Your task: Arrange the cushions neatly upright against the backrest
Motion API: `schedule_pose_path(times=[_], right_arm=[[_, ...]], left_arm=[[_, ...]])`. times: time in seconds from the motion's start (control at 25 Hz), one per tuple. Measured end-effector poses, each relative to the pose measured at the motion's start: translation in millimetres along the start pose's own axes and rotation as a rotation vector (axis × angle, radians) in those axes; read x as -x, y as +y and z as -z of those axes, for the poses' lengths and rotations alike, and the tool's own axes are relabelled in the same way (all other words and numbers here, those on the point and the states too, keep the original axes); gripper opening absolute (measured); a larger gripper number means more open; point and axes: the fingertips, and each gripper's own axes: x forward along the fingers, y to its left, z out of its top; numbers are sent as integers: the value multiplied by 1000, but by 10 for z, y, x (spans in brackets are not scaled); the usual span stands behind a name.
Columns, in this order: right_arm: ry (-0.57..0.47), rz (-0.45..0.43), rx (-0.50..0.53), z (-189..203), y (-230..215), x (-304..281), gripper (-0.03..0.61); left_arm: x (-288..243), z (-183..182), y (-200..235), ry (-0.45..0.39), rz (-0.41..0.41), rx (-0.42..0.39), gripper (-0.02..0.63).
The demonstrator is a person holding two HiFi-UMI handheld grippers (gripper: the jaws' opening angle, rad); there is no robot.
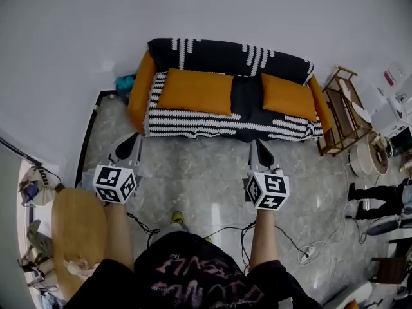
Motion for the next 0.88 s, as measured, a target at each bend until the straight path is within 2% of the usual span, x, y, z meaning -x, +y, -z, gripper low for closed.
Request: schedule_pose_path(times=[0.2,0.4,0.88], right_arm=[[0,22,10,-85,165,-263,11],[4,38,5,-128,246,-415,11],[28,47,-20,-98,92,-1070,11]], left_arm=[[-187,8,350,-4,22,23,2],[-312,-19,521,-3,46,23,2],[-916,37,777,11,72,29,2]])
